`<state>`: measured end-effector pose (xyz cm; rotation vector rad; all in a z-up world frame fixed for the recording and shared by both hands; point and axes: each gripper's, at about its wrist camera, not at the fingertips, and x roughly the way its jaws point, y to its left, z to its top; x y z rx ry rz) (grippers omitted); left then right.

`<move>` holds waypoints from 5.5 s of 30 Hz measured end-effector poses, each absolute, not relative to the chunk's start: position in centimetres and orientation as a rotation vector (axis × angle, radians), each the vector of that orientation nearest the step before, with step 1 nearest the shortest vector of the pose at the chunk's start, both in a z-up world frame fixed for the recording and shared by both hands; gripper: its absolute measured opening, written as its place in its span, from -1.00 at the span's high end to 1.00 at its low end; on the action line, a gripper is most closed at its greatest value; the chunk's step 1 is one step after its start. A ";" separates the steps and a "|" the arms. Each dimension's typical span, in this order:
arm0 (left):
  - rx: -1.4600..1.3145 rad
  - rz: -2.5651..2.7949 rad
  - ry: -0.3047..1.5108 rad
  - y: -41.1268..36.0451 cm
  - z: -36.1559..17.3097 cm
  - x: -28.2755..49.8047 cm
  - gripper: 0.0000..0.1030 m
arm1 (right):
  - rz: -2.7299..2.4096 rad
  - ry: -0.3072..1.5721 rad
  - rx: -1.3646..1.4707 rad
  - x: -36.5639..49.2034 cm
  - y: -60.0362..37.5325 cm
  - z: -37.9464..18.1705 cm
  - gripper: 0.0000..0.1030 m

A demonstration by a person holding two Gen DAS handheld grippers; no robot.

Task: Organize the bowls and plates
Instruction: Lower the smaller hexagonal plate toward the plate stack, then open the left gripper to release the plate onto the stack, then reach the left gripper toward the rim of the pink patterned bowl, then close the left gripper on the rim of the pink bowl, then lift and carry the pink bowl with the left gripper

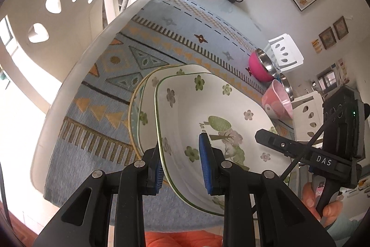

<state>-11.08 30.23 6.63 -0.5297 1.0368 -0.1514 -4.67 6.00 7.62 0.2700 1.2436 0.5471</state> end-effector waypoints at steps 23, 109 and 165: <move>-0.457 -0.145 1.104 30.2 4.7 -9.5 0.56 | 0.464 1.290 0.323 -3.3 5.4 4.7 0.25; -0.331 -0.243 1.244 1.3 6.5 9.9 -0.43 | 0.249 1.280 0.432 7.0 -24.6 5.7 -0.05; -0.449 -0.206 1.306 2.4 5.9 -2.9 0.70 | 0.335 1.369 0.172 -1.2 -15.8 7.8 0.57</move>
